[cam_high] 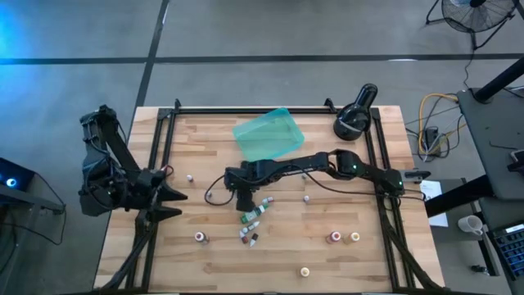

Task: Pick & Place food coloring
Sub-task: Adjust the yellow small food coloring bottle

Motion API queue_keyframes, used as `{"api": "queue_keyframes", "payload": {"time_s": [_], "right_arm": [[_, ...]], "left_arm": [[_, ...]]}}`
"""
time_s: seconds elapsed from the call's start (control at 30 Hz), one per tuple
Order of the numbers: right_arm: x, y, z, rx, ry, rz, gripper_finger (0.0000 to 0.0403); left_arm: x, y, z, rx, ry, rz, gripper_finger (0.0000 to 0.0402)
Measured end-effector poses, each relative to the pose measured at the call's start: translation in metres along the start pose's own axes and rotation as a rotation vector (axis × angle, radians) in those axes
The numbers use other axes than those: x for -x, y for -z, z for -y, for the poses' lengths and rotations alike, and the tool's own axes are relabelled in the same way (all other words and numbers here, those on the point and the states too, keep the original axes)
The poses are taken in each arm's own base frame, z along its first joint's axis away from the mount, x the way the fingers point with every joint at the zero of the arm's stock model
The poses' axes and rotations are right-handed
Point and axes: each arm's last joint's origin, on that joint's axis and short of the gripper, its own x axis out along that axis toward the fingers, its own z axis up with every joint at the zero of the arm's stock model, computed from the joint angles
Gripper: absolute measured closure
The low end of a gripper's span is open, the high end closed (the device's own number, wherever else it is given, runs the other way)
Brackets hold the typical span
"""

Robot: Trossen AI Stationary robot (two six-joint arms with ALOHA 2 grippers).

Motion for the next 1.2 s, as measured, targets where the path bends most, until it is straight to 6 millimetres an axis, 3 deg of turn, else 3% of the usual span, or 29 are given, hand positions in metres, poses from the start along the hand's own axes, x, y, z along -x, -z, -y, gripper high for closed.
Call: {"api": "queue_keyframes", "payload": {"time_s": [0.27,0.4,0.57,0.87,1.03,1.2], "right_arm": [[0.022,-0.024,0.001,0.056,0.014,0.112,0.0277],[0.016,-0.02,0.003,0.064,0.012,0.103,0.0277],[-0.007,-0.01,0.002,0.083,0.021,0.054,0.0277],[-0.011,-0.01,0.002,0.101,0.018,0.054,0.0277],[-0.002,-0.012,0.005,0.052,0.02,0.035,0.0277],[0.02,-0.02,0.014,0.008,0.034,-0.005,0.0277]], "left_arm": [[-0.003,0.007,-0.001,0.021,-0.007,-0.002,0.0177],[-0.004,0.007,-0.001,0.021,-0.004,0.002,0.0177],[-0.004,0.007,0.0,0.012,-0.009,0.011,0.0177],[-0.006,0.01,0.001,0.006,-0.014,0.006,0.0177],[-0.006,0.011,0.001,0.002,-0.017,0.004,0.0177],[-0.006,0.011,0.001,0.002,-0.017,0.004,0.0177]]}}
